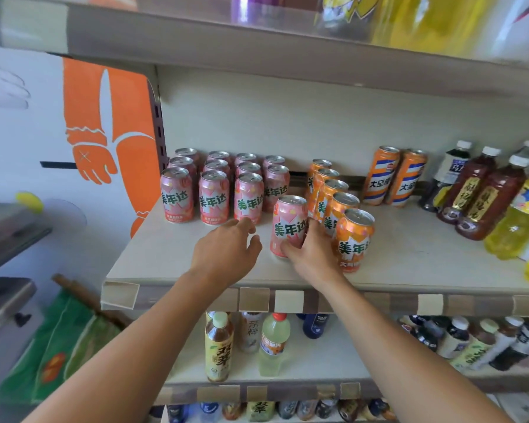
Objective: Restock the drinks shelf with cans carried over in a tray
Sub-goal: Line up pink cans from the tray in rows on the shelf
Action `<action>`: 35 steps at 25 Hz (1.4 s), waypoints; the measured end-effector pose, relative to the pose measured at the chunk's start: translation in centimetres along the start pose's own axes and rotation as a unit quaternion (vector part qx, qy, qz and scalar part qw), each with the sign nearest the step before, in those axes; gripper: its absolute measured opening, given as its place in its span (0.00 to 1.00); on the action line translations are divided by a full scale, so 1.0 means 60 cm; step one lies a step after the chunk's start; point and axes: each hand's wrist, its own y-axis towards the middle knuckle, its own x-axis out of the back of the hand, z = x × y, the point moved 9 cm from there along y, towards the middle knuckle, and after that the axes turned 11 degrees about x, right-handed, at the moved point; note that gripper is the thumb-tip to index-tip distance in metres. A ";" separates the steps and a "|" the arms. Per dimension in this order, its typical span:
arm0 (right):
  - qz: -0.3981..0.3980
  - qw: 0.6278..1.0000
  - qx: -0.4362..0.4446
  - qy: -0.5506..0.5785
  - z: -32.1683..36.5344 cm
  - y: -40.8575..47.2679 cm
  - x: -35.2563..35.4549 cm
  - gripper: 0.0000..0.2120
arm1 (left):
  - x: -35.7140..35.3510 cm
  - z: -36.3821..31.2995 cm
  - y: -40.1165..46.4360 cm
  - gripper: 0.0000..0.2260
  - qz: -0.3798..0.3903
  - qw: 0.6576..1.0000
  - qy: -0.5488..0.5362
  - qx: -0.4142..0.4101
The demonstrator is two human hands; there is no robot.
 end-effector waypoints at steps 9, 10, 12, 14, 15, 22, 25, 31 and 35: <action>0.022 0.998 -0.045 -0.035 -0.024 0.000 -0.008 0.28 | -0.026 0.016 0.008 0.12 0.020 1.000 -0.011 0.016; 0.022 0.998 -0.047 -0.045 -0.029 -0.001 -0.010 0.28 | -0.027 0.015 0.006 0.12 0.019 1.000 -0.012 0.013; 0.023 0.996 -0.051 -0.064 -0.033 -0.003 -0.013 0.30 | -0.024 0.012 -0.001 0.12 0.018 1.000 -0.009 0.009; 0.022 0.994 -0.060 -0.087 -0.033 -0.004 -0.013 0.30 | -0.020 0.010 -0.006 0.12 0.017 1.000 -0.009 0.010; 0.018 0.993 -0.067 -0.094 -0.030 -0.005 -0.012 0.30 | -0.019 0.010 -0.009 0.13 0.017 1.000 -0.007 0.010; -0.012 0.992 -0.074 -0.099 -0.026 0.030 -0.017 0.26 | -0.004 0.015 -0.003 0.13 0.003 1.000 -0.007 0.007; -0.008 0.993 -0.074 -0.094 -0.030 0.058 -0.024 0.26 | -0.002 0.011 0.013 0.12 -0.004 1.000 -0.010 0.001; -0.003 0.993 -0.061 -0.096 -0.042 0.108 -0.047 0.24 | -0.013 0.011 0.045 0.12 -0.010 1.000 -0.004 -0.001; -0.006 0.994 -0.066 -0.091 -0.053 0.131 -0.057 0.22 | -0.019 0.017 0.060 0.12 -0.009 1.000 -0.003 0.001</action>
